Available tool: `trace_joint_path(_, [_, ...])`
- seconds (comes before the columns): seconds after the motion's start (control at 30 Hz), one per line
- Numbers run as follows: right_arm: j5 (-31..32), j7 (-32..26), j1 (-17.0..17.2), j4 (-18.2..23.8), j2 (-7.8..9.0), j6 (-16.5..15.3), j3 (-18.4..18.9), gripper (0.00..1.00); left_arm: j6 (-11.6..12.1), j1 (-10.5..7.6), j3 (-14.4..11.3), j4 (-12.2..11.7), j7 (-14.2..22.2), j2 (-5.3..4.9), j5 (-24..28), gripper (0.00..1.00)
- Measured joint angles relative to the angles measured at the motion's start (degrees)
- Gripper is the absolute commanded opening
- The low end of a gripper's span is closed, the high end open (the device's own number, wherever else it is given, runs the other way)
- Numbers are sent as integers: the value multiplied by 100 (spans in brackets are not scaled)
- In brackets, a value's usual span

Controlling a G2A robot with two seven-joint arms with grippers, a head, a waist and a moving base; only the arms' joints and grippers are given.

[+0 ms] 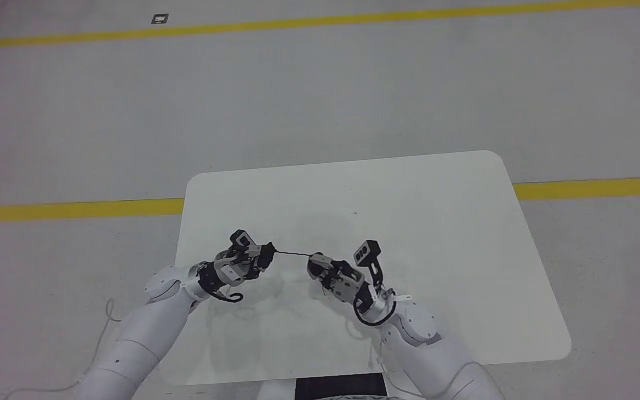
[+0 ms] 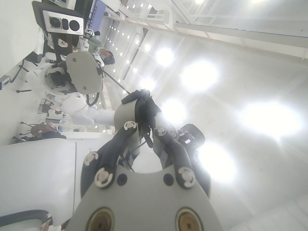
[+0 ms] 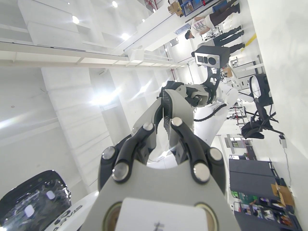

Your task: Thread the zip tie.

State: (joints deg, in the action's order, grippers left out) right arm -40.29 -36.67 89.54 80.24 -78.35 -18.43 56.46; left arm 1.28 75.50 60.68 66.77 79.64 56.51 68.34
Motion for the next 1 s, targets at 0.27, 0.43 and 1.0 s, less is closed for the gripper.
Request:
trace_joint_path(0.27, [6,31,56,60,24,-28,71,0,0,0,0,0,0,0,0,0])
trace_joint_path(0.43, [19,46,117,120,46,-43,133,0,0,0,0,0,0,0,0,0])
trace_joint_path(1.0, [174,112,424,490,138,-105,576,100,0,0,0,0,0,0,0,0])
